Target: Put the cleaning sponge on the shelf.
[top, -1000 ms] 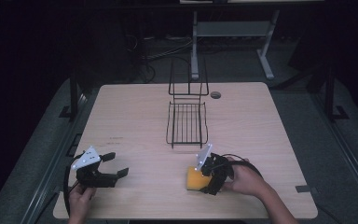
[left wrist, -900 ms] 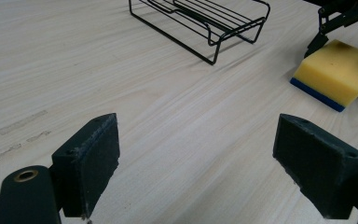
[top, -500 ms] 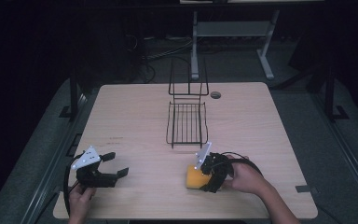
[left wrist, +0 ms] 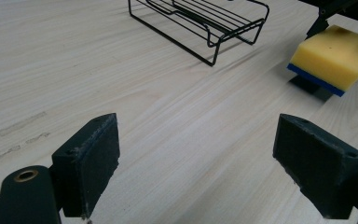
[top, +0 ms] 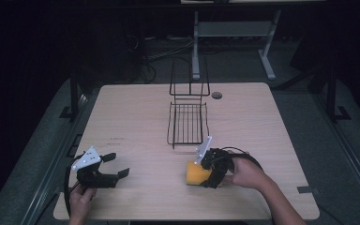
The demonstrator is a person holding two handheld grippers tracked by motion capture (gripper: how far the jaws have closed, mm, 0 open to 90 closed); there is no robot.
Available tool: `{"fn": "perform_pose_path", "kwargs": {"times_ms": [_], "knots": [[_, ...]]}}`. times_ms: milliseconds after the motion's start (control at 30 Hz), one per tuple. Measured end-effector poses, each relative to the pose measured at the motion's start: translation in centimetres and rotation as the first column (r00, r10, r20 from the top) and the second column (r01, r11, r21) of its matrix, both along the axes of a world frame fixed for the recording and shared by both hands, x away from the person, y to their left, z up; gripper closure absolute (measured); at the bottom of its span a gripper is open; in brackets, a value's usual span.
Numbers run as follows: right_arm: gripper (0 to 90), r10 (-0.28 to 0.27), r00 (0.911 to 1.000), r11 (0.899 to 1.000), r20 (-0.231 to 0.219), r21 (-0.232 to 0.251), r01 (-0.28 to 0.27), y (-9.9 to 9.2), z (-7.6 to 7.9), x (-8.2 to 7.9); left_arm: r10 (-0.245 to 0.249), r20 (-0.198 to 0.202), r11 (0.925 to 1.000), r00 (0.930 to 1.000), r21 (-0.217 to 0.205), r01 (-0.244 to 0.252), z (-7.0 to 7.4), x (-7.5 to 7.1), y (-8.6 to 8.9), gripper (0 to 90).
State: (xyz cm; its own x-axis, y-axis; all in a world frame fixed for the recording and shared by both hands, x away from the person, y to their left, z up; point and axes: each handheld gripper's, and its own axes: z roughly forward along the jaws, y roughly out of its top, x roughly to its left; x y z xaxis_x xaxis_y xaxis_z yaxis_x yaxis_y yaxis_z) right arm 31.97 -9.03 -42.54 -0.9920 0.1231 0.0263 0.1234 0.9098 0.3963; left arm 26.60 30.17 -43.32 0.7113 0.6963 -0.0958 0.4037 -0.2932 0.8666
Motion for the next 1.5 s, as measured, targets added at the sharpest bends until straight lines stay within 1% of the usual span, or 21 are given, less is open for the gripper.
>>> {"fn": "perform_pose_path", "kwargs": {"times_ms": [400,500,767,900,967,1167,1200,1267,1400,1433,1500], "knots": [[21.2,-0.003,1.0000,1.000,-0.006,0.009,0.003,0.2,1.2,0.9,-0.001,0.002,1.0000,1.0000,-0.005,0.001,0.0,0.0,0.0,14.1],[21.2,-0.002,0.9998,1.000,-0.017,0.017,0.002,0.3,1.6,1.4,0.001,0.001,1.0000,1.0000,-0.005,-0.001,0.0,0.1,0.1,14.1],[21.2,-0.009,0.9998,1.000,-0.017,0.021,0.009,0.5,2.4,2.6,0.003,0.000,1.0000,1.0000,-0.007,-0.003,0.0,0.1,0.1,14.1],[21.2,-0.010,0.9998,1.000,-0.020,0.022,0.010,0.7,2.6,3.0,0.003,0.002,1.0000,1.0000,-0.001,-0.003,0.0,0.1,0.0,14.1],[21.2,0.000,0.9999,1.000,-0.015,0.027,0.001,0.8,2.6,3.4,0.001,0.001,1.0000,1.0000,-0.001,-0.001,0.0,0.2,0.0,14.1],[21.3,-0.004,0.9999,1.000,-0.014,0.024,0.004,1.0,2.8,3.9,0.004,-0.002,1.0000,1.0000,0.000,-0.004,0.0,0.2,0.0,14.1],[21.2,-0.010,0.9997,1.000,-0.024,0.029,0.011,1.0,2.9,4.2,0.003,-0.001,1.0000,1.0000,0.000,-0.003,0.0,0.2,0.0,14.1],[21.3,-0.005,0.9999,1.000,-0.014,0.026,0.005,1.1,3.0,4.4,0.005,-0.001,1.0000,1.0000,0.000,-0.005,0.0,0.2,0.0,14.1],[21.2,-0.006,0.9999,1.000,-0.014,0.021,0.007,1.4,3.4,4.8,0.005,0.000,1.0000,1.0000,0.001,-0.005,0.0,0.2,0.0,14.1],[21.2,-0.008,0.9998,1.000,-0.016,0.018,0.008,1.5,3.4,4.8,0.005,0.000,1.0000,1.0000,0.001,-0.005,0.0,0.2,0.0,14.1],[21.3,-0.011,0.9996,0.999,-0.028,0.031,0.012,1.6,3.5,5.0,0.007,0.000,1.0000,1.0000,-0.002,-0.007,0.0,0.3,0.0,14.1]]}}
